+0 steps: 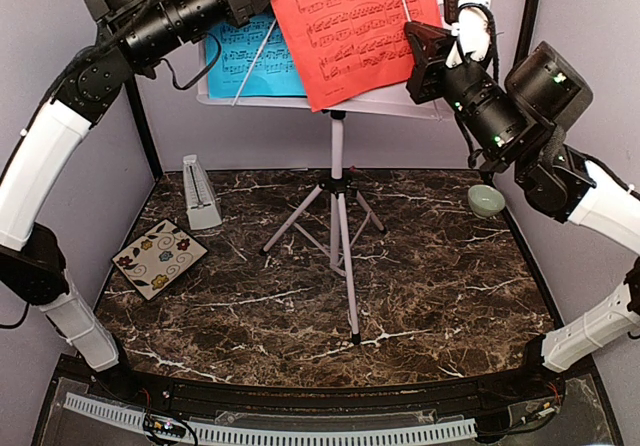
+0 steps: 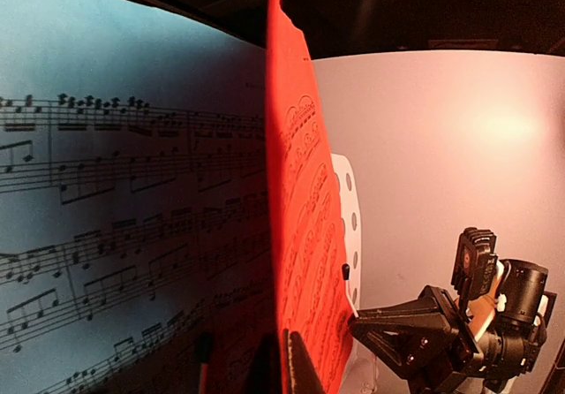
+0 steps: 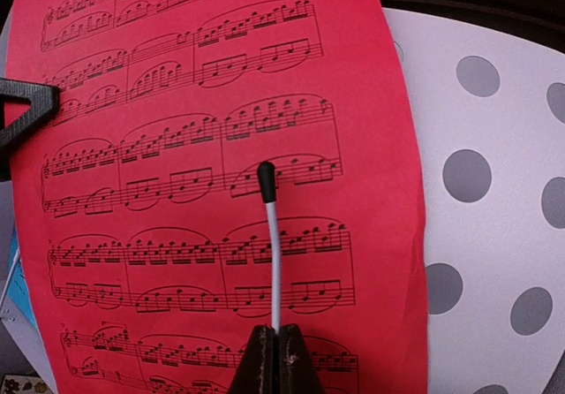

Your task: Set up the instrument practice props

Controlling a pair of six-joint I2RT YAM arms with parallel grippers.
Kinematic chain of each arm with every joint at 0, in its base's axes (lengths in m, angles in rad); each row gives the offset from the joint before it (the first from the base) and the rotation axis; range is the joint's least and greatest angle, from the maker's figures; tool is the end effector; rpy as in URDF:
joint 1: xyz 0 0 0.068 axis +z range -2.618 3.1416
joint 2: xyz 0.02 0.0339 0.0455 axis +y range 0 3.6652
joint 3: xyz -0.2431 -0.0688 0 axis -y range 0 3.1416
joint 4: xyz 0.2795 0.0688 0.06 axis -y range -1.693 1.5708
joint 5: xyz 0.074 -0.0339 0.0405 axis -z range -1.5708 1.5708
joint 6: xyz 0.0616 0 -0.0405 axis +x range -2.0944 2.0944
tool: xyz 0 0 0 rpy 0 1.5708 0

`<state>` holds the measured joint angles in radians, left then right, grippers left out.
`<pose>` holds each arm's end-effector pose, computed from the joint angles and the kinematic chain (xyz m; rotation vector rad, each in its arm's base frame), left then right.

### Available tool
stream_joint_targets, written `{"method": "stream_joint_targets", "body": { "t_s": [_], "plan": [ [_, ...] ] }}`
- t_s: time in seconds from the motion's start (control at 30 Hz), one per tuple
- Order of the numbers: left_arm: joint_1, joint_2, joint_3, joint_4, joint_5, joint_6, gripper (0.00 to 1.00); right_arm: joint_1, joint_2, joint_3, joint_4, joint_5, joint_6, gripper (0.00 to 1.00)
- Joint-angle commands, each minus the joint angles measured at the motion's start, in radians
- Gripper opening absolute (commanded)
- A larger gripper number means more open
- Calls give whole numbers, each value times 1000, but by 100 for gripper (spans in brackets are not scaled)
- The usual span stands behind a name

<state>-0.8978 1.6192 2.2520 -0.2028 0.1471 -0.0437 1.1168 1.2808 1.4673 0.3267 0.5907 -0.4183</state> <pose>0.2076 -0.2749 0.6262 0.6151 1.0228 -0.9162 0.1725 0.2753 0.5187 -0.3278 1.1086 0.3074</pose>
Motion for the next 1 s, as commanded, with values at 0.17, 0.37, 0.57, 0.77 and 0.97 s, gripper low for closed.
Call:
{"method": "stream_joint_targets", "body": {
  "t_s": [0.17, 0.37, 0.57, 0.77, 0.97],
  "plan": [
    [-12, 148, 207, -36, 116, 113, 0, -14, -34, -36, 44, -110, 2, 0],
    [-12, 194, 242, 4, 151, 172, 0, -20, -37, -39, 28, -158, 6, 0],
    [-12, 226, 267, 30, 181, 181, 0, -23, -34, -39, 9, -196, 11, 0],
    [-17, 238, 272, 27, 203, 226, 2, -25, -36, -38, -1, -221, 11, 0],
    [-18, 245, 276, 31, 199, 238, 9, -25, -46, -24, -32, -234, 26, 23]
  ]
}}
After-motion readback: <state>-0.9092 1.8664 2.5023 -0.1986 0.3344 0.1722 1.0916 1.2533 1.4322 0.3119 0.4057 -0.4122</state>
